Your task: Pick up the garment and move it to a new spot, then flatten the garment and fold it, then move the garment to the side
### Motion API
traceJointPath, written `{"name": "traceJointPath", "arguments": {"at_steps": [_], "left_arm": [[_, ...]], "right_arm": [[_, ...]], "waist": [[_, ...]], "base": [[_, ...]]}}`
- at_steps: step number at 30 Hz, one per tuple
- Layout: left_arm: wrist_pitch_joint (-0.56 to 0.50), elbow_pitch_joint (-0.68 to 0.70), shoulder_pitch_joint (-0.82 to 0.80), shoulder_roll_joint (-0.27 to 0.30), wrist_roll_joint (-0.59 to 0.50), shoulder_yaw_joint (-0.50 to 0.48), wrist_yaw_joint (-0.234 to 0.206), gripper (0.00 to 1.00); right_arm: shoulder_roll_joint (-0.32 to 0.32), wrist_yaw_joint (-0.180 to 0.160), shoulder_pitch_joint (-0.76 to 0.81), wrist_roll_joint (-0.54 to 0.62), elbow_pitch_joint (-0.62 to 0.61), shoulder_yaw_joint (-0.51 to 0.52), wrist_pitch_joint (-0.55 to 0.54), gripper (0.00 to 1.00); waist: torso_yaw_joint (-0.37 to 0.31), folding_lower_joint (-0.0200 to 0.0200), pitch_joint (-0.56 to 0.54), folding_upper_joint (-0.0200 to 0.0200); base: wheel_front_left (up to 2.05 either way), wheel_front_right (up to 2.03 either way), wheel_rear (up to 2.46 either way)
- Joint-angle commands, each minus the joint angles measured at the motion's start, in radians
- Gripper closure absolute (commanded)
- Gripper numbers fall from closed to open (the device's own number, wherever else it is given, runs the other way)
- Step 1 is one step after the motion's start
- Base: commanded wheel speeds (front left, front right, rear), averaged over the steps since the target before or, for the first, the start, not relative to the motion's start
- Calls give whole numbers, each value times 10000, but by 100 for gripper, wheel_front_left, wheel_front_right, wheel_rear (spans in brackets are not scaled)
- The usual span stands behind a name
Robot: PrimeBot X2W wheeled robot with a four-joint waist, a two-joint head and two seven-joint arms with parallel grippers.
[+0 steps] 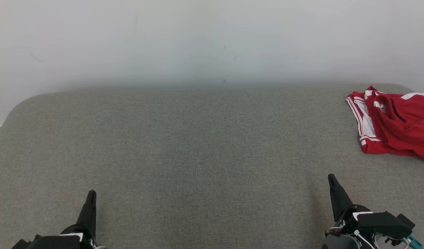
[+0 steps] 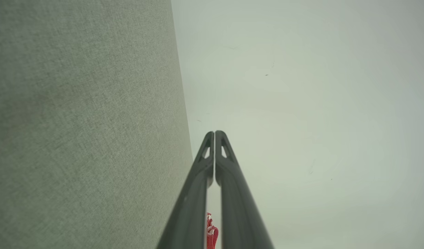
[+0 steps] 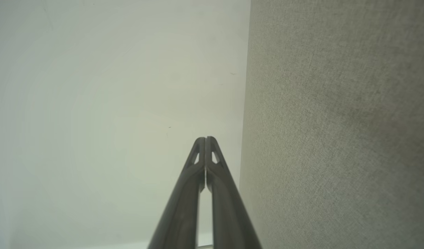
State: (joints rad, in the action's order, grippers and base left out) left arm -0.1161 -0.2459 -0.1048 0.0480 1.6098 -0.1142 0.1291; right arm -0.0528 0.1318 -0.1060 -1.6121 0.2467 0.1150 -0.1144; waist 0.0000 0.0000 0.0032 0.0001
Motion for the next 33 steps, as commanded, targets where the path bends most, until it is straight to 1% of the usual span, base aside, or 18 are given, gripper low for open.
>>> {"name": "traceJointPath", "arguments": {"at_steps": [1,33], "left_arm": [[-6,-12,-104,41,55,0,34,100],[-4,-9,-89,40,55,1,35,100]], "right_arm": [[52,-21,-60,-11,-36,6,-33,100],[49,-21,-56,-14,-33,1,-31,100]], "waist": [[0,0,-1,-1],[0,0,-1,-1]], "base": [[0,0,0],[0,0,0]]}}
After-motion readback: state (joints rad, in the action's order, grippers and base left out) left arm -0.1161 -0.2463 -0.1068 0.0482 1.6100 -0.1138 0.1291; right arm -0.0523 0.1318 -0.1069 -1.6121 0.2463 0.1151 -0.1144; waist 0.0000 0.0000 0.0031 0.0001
